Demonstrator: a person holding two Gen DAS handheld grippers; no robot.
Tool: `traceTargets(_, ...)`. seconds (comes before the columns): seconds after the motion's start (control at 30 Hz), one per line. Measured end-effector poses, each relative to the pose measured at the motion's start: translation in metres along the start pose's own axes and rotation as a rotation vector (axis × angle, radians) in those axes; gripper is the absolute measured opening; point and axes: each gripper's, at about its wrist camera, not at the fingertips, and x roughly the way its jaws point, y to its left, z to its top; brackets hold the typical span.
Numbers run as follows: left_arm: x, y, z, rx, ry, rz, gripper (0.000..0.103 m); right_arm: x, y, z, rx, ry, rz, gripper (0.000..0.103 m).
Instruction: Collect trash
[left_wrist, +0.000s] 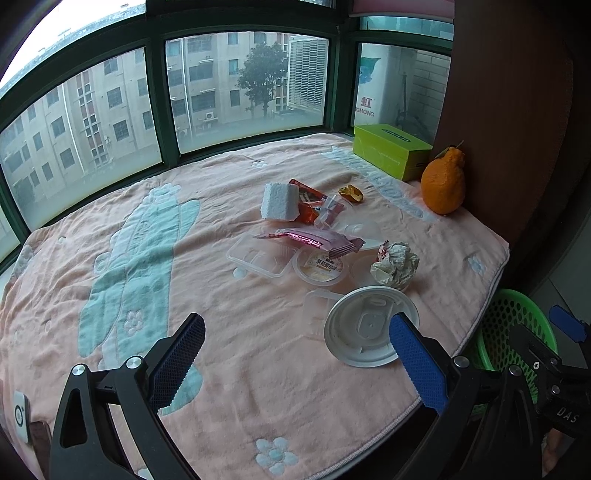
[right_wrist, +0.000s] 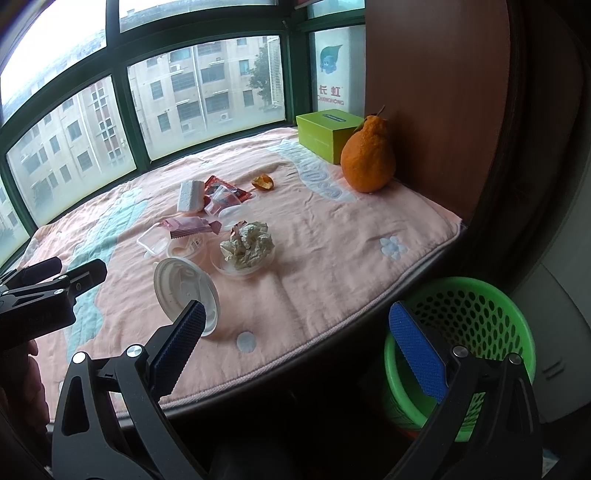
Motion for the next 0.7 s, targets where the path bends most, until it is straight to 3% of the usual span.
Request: traceTargets(0.7,0.013,0.028,0.02,-0.039,0.009,0.043,0.097,0.021,0.005,0.007,-0.012,0.028,0.055,0.099)
